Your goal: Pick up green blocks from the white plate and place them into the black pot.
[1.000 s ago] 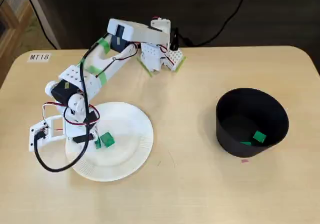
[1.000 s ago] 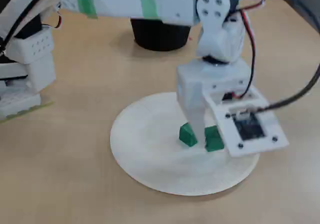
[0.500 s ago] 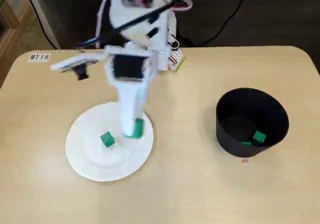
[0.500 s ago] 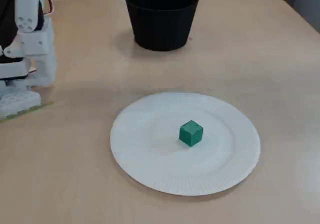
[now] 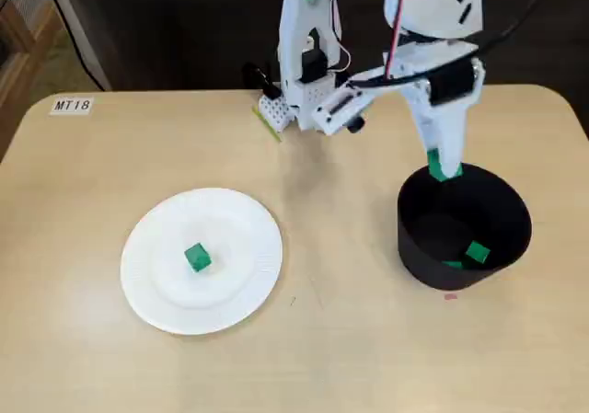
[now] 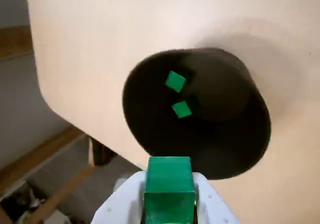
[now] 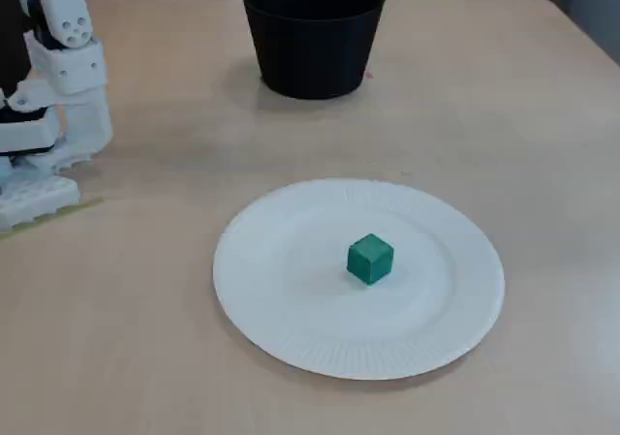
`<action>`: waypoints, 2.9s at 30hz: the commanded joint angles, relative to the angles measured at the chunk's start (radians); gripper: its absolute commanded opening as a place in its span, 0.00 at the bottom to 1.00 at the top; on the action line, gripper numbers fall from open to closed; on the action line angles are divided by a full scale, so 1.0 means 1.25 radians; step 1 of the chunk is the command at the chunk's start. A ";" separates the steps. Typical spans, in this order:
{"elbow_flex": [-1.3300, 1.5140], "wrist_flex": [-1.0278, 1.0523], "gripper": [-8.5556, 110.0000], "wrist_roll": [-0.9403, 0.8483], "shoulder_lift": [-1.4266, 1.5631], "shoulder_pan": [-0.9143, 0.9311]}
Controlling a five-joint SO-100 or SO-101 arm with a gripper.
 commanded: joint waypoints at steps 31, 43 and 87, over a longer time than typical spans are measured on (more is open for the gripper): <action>0.217 -0.227 0.05 -0.130 0.104 0.123; 0.306 -0.061 0.05 0.167 0.184 0.647; -0.023 0.039 0.37 -0.001 -0.391 0.895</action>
